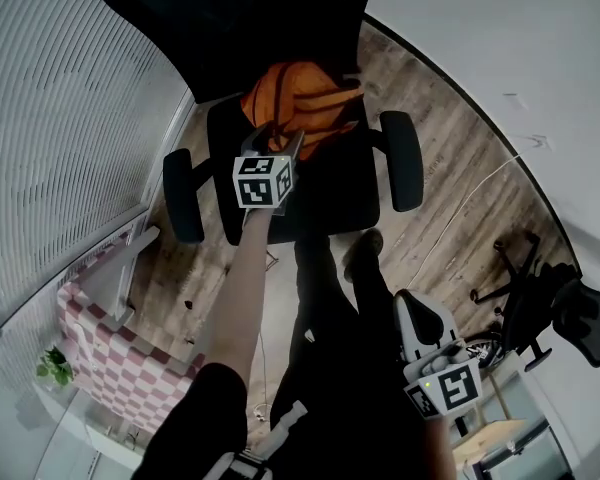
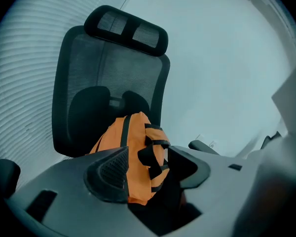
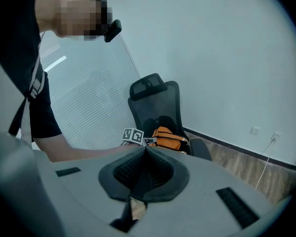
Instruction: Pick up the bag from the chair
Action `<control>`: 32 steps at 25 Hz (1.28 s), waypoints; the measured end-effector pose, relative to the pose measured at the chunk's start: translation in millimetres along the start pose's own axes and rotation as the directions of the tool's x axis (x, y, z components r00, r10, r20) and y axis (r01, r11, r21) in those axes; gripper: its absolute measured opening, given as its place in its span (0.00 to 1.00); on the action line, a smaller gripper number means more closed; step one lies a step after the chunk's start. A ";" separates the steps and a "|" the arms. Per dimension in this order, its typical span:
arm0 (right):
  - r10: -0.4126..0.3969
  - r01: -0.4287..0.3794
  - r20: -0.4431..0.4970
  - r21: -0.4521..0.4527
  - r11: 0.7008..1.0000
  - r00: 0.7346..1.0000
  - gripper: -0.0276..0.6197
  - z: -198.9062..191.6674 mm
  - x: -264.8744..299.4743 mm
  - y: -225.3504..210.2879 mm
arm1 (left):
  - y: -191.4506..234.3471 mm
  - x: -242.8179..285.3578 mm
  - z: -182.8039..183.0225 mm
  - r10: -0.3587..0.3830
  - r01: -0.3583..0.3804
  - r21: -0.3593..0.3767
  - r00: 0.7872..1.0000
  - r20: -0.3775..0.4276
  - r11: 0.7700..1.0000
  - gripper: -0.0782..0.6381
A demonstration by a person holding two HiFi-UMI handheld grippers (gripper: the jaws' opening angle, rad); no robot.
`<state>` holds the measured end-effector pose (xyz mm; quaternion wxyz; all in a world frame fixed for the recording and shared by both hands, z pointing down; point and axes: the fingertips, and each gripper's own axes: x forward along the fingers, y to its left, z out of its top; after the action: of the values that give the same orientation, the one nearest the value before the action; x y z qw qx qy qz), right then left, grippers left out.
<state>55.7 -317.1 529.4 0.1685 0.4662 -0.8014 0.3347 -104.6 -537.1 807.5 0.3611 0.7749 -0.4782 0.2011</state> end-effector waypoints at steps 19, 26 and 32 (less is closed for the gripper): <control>0.004 -0.003 0.021 -0.011 1.000 1.000 0.07 6.6 1.3 9.2 | -13.8 -9.0 2.2 -0.008 0.009 0.036 1.000 -0.028 0.999 0.16; 0.013 -0.013 0.068 0.003 1.000 0.998 0.07 16.4 -6.3 15.5 | -18.5 -35.8 27.7 0.004 -0.008 0.069 0.999 0.044 0.998 0.16; 0.023 -0.024 0.110 0.014 1.000 0.994 0.07 26.3 -12.5 16.9 | -21.8 -60.8 48.6 0.011 -0.021 0.091 0.995 0.100 0.996 0.16</control>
<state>48.7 -321.6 496.8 0.1165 0.4757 -0.8123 0.3167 -115.1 -531.3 727.6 0.2992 0.7959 -0.4919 0.1871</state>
